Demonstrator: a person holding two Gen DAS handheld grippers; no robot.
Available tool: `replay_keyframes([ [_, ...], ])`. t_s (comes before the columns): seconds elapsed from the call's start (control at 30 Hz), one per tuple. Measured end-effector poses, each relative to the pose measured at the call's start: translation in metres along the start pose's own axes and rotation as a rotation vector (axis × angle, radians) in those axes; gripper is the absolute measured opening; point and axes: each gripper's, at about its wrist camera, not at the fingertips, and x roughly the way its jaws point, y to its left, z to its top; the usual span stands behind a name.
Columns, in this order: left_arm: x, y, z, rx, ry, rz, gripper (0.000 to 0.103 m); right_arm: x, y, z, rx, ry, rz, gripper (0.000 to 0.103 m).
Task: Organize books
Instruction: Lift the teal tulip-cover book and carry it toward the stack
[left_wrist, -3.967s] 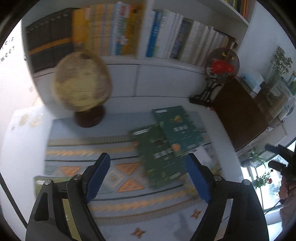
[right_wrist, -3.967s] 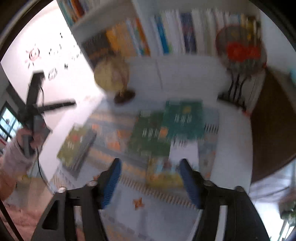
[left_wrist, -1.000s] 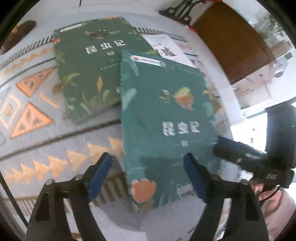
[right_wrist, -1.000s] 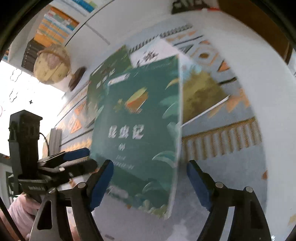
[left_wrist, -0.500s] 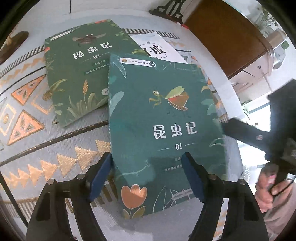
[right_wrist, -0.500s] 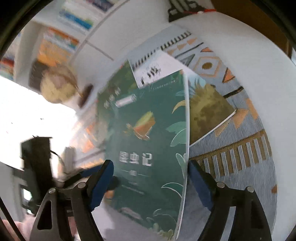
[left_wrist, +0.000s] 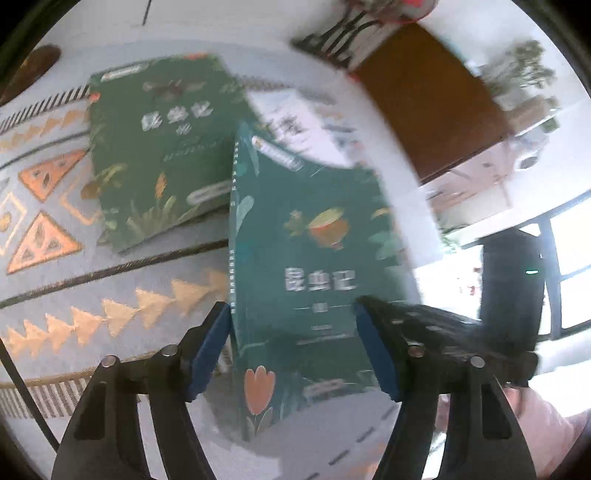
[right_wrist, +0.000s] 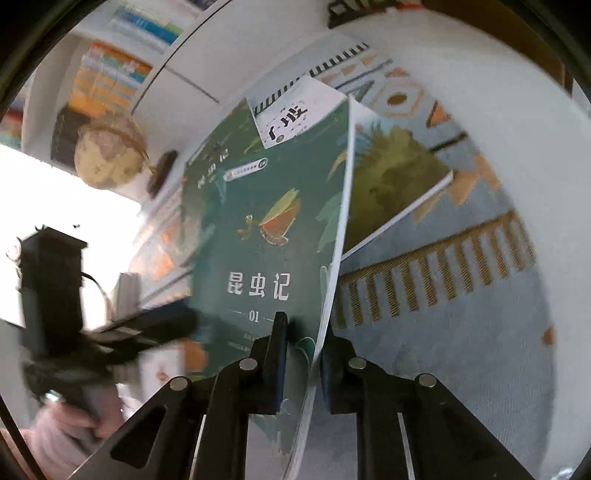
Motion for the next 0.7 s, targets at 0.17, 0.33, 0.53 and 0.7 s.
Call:
replay_keyframes([
  [0.17,-0.002,-0.010,0.000,0.059,-0.002,0.017,0.066,-0.003,0.025,0.003,-0.111,-0.014,-0.057,0.014],
  [0.33,0.005,-0.002,-0.001,0.086,0.013,0.127,0.037,-0.009,0.033,0.004,-0.152,-0.037,-0.087,0.014],
  [0.53,0.000,0.007,-0.003,0.068,0.011,0.094,0.026,-0.029,0.035,0.006,-0.174,-0.091,-0.090,0.014],
  [0.7,-0.007,0.006,-0.005,0.069,-0.010,0.107,0.022,-0.042,0.045,0.009,-0.206,-0.132,-0.087,0.014],
])
